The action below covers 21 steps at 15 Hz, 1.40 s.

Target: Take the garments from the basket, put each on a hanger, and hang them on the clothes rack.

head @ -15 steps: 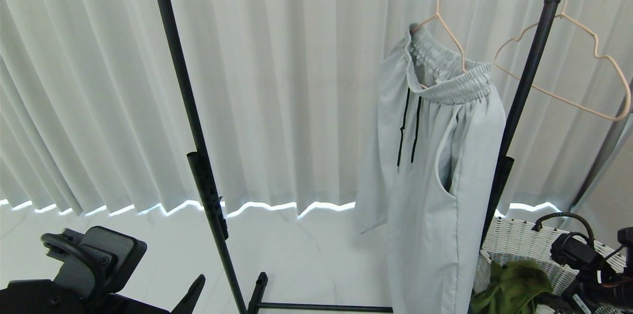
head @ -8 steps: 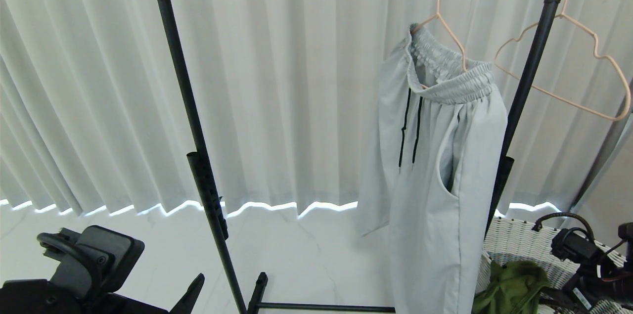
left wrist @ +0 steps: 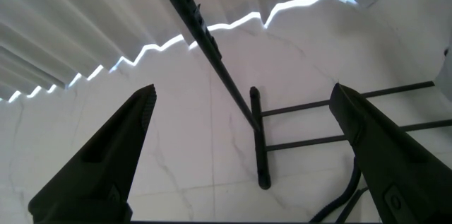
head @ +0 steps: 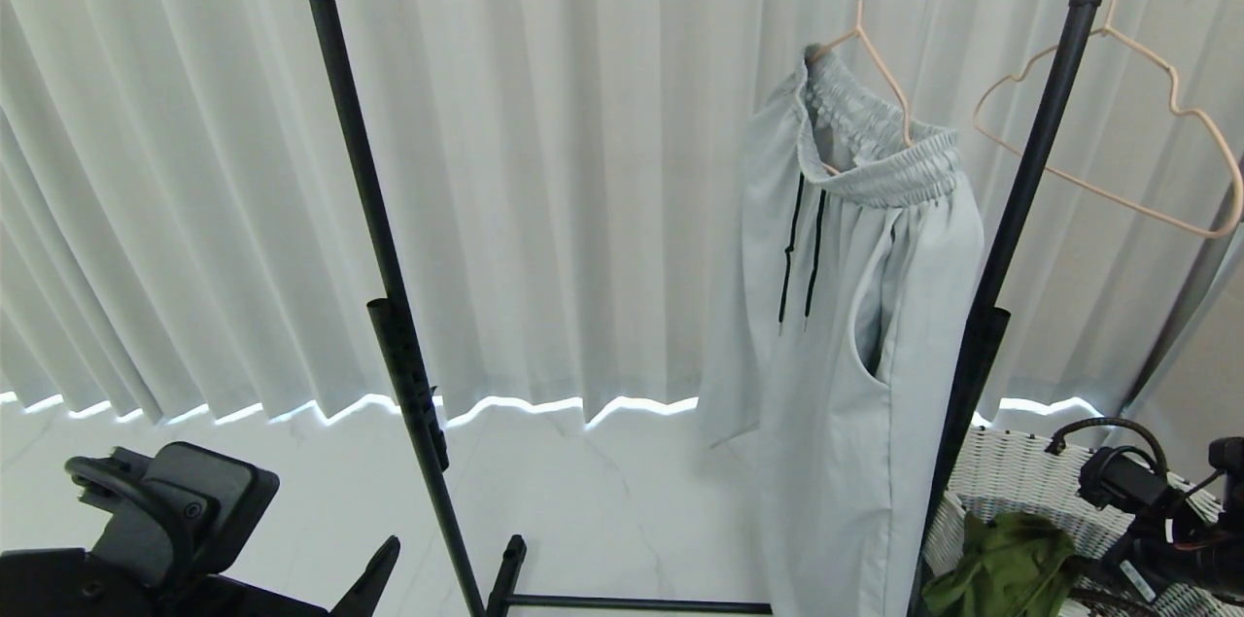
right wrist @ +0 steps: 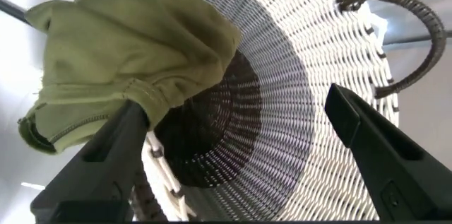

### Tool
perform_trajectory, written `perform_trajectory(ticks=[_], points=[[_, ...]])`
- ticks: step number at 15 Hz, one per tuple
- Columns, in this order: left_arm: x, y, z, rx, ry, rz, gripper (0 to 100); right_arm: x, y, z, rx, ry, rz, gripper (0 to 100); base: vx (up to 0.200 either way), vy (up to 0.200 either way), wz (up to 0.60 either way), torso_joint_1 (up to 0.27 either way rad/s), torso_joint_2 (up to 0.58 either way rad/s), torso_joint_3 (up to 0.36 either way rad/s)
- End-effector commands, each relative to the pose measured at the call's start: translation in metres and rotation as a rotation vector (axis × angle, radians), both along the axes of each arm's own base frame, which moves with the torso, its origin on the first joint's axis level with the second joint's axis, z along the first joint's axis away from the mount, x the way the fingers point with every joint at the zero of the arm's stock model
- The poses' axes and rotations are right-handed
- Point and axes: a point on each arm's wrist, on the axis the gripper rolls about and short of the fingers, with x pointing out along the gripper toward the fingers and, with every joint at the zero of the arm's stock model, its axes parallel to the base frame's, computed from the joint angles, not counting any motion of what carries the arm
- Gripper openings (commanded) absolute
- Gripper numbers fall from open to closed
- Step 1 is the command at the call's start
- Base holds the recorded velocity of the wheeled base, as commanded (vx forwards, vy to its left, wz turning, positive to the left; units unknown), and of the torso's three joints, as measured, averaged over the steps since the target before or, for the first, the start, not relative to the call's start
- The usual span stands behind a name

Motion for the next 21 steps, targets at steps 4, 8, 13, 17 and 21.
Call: perform_trajectory(ticks=[4,8,13,17,21], points=[[0.000,0.001,0.001,-0.005,-0.006,0.001,100,0.000,0.000,-0.003,-0.008,0.012,-0.010,0,0.000,0.000,0.00,0.000,0.00,0.000],[-0.002,0.002,0.003,-0.014,-0.014,0.001,100,0.002,0.012,0.026,0.027,-0.075,-0.023,0,0.000,0.000,0.00,0.000,0.00,0.000],[-0.003,0.004,0.006,0.007,-0.028,-0.018,100,0.000,0.066,0.130,0.142,-0.156,0.070,0,0.000,0.000,0.00,0.000,0.00,0.000],[-0.011,0.013,0.002,0.054,-0.039,-0.042,100,-0.036,0.096,0.223,0.171,-0.140,0.173,0,0.000,0.000,0.00,0.000,0.00,0.000],[-0.012,0.014,0.003,0.046,-0.045,-0.043,100,-0.066,0.118,0.259,0.186,-0.195,0.289,0,-0.150,0.000,0.00,0.003,0.00,0.004]])
